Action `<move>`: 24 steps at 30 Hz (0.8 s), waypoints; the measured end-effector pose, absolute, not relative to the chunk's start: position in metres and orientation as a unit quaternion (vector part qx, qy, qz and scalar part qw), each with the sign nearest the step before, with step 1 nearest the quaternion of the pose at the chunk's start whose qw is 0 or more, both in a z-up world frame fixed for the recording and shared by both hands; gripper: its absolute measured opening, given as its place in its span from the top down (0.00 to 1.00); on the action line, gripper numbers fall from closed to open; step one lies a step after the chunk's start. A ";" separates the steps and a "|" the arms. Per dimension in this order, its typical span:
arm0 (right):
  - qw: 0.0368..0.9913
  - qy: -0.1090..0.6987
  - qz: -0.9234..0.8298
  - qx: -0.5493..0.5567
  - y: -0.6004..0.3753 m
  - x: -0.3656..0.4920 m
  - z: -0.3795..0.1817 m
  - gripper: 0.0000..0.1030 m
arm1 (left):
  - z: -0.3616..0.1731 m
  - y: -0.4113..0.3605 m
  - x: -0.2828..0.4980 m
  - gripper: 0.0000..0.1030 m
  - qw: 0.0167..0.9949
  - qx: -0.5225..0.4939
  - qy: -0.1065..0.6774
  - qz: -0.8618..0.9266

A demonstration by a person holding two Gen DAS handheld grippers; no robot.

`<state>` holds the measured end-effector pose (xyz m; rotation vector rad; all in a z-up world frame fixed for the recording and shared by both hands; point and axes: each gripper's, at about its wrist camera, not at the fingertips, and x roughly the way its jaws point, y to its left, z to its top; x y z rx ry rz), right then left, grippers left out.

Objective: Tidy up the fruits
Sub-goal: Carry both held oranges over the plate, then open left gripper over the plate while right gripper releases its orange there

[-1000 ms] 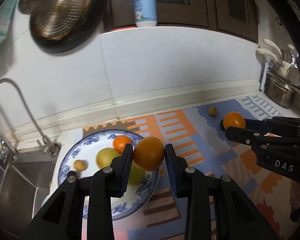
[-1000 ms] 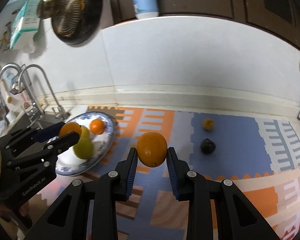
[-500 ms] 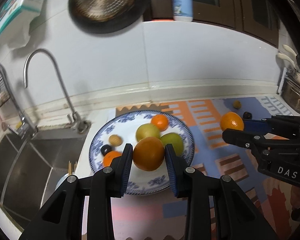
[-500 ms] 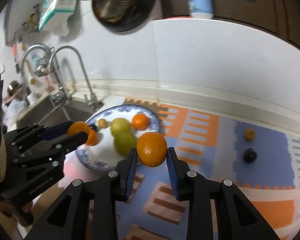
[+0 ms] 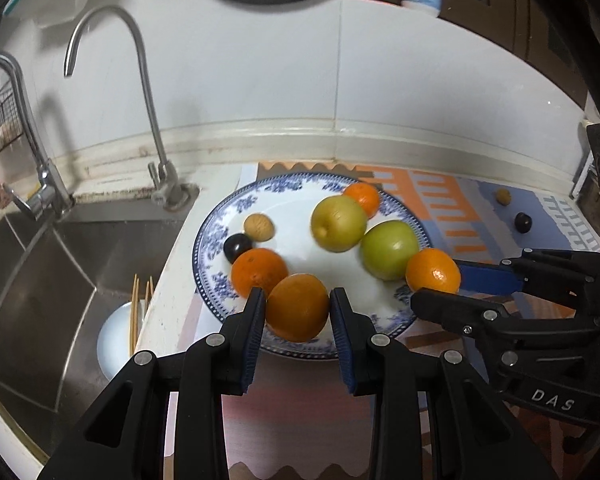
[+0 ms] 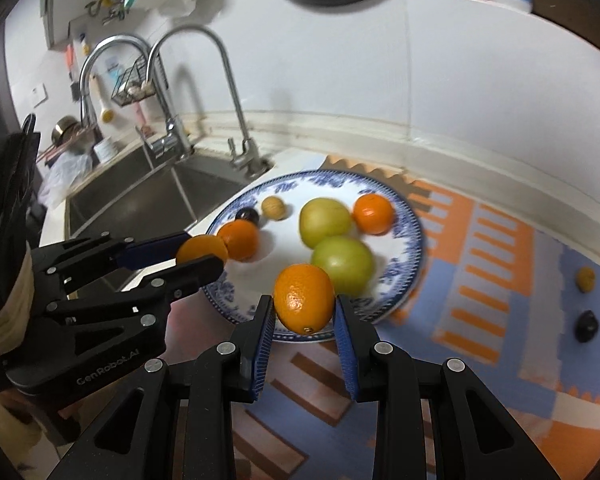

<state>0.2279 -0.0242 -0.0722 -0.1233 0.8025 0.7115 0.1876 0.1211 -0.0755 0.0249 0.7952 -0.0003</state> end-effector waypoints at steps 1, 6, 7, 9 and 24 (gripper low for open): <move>0.857 0.383 0.340 -0.062 -0.021 0.229 -0.075 0.70 | -0.078 0.122 0.189 0.69 0.920 0.012 0.391 0.000; 0.851 0.391 0.344 -0.067 -0.012 0.232 -0.083 0.70 | -0.088 0.125 0.194 0.69 0.915 0.007 0.402 0.003; 0.851 0.391 0.344 -0.069 -0.011 0.232 -0.084 0.70 | -0.089 0.126 0.194 0.69 0.915 0.006 0.404 0.002; 0.850 0.391 0.346 -0.073 -0.009 0.232 -0.085 0.70 | -0.089 0.126 0.195 0.69 0.915 0.006 0.404 0.002; 0.867 0.361 0.334 -0.080 -0.012 0.225 -0.072 0.56 | -0.070 0.128 0.189 0.55 0.929 0.025 0.369 0.029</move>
